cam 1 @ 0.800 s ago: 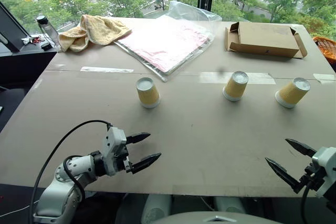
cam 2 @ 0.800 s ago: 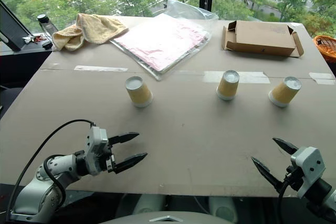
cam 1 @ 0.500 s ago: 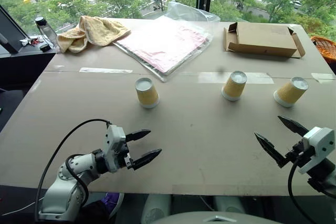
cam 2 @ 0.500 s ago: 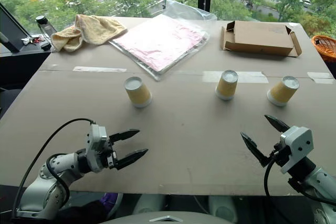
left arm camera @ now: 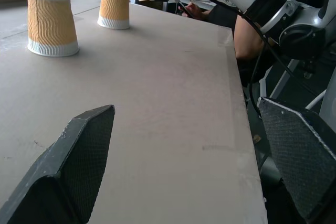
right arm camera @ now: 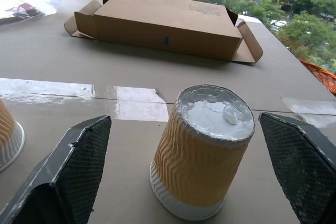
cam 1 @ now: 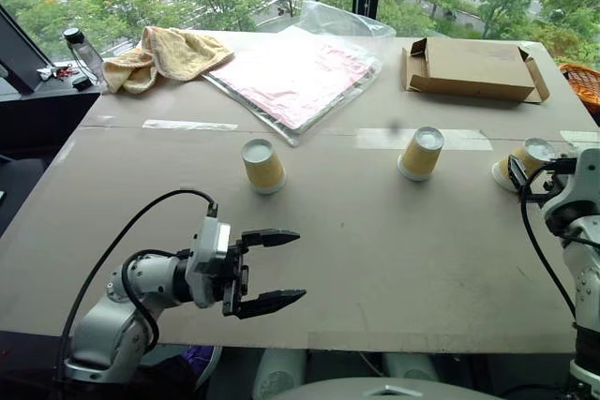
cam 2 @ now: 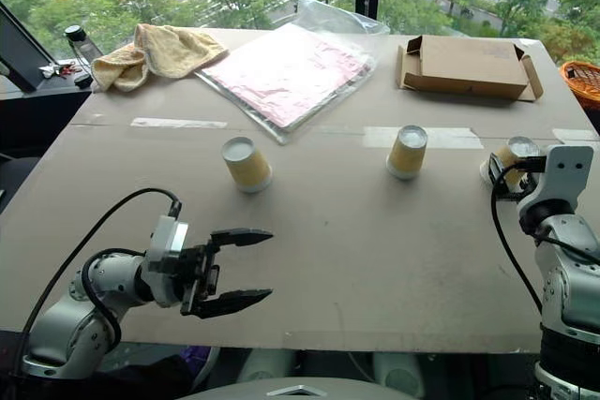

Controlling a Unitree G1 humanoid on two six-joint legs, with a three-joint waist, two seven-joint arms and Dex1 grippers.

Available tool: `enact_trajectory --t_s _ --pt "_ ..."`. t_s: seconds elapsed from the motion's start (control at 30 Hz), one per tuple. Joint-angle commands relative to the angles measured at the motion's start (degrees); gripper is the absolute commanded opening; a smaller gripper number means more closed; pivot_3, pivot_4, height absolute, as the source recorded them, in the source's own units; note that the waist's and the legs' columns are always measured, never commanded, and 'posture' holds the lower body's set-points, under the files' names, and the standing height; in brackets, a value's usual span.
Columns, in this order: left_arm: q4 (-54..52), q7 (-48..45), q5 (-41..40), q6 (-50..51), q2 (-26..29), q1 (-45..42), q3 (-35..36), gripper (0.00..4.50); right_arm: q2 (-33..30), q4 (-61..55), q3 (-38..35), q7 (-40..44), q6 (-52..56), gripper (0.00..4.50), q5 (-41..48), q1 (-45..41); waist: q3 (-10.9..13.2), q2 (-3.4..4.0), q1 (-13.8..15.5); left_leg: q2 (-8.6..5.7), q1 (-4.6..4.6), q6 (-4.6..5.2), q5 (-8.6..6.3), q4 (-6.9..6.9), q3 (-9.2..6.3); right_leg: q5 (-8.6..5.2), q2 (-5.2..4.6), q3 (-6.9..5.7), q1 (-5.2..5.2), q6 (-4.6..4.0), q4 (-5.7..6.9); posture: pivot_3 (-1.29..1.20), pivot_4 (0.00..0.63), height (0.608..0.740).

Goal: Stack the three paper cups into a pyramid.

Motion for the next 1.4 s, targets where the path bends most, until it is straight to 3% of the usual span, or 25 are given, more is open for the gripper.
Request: enact_trajectory --t_s 0.03,0.33,0.47,0.53,0.67,0.9,0.97,1.13,1.4 --pt "-3.91 2.41 -2.32 2.3 0.25 -0.73 0.21 4.5 -0.72 3.41 -3.0 -0.79 0.57 4.45 2.23 -4.23 0.01 0.02 -0.17 0.0 0.02 0.01 0.0 0.01 0.02 0.02 0.0 0.02 0.0 0.03 0.0 0.0 0.15 0.74" --pt "-6.11 6.62 -4.83 6.48 0.27 -2.55 0.83 4.5 -1.69 16.0 -2.15 1.28 -3.6 4.45 2.19 -9.95 0.02 0.03 -0.08 0.0 0.03 0.02 0.0 0.03 0.03 0.03 0.03 0.04 0.0 0.05 0.03 0.0 0.15 0.74" --pt "-6.7 8.19 -5.25 7.62 0.1 -3.25 0.6 4.5 -3.28 18.76 -1.09 2.57 -7.38 2.67 0.44 -10.03 0.05 0.09 -0.08 0.0 0.03 0.02 -0.01 0.03 0.04 0.04 0.03 0.05 0.0 0.06 0.02 0.0 0.15 0.74" --pt "-6.91 8.58 -5.23 8.04 0.11 -3.52 0.35 4.5 -3.76 18.46 -1.17 3.22 -8.74 2.08 0.31 -9.52 0.06 0.11 -0.11 0.0 0.03 0.02 -0.01 0.02 0.04 0.04 0.04 0.05 0.0 0.06 0.03 0.0 0.15 0.74" --pt "-6.1 9.35 -5.76 9.09 -0.03 -3.79 0.49 4.5 -4.8 13.73 -1.26 7.42 -10.08 1.97 2.2 -6.06 0.08 0.14 -0.12 0.0 0.04 0.02 -0.01 0.02 0.04 0.04 0.05 0.05 0.0 0.07 0.03 0.0 0.15 0.74" --pt "-1.3 5.87 -6.75 8.29 0.68 1.25 4.68 4.5 -11.09 -17.25 3.22 28.63 -2.82 1.97 19.1 13.18 0.17 0.36 -0.15 0.02 0.01 0.23 -0.14 0.01 0.03 -0.02 0.04 0.05 -0.01 0.14 0.0 0.0 0.15 0.74" --pt "0.24 3.81 -8.07 7.91 0.55 3.55 6.74 4.5 -10.93 -22.14 7.08 27.94 -1.51 1.97 20.08 14.86 0.15 0.26 -0.52 0.09 0.04 0.27 -0.16 0.01 0.04 -0.04 0.1 0.05 -0.01 0.12 -0.02 0.0 0.15 0.74" --pt "2.63 -0.53 -7.71 6.08 1.28 8.48 11.04 4.5 -7.1 -21.79 18.02 21.47 -3.17 1.97 11.22 11.19 0.09 0.09 -1.0 0.14 0.07 0.27 -0.17 0.2 0.08 -0.26 0.12 0.07 0.01 0.14 -0.02 0.0 0.15 0.74" --pt "3.55 -1.85 -6.03 3.05 0.62 12.0 15.44 4.5 -3.73 -19.55 24.94 20.84 -5.49 1.97 6.38 9.57 0.08 0.03 0.13 0.06 -0.07 0.24 -0.18 0.12 0.07 -0.14 0.06 0.1 -0.03 -0.1 -0.11 0.0 0.15 0.74"
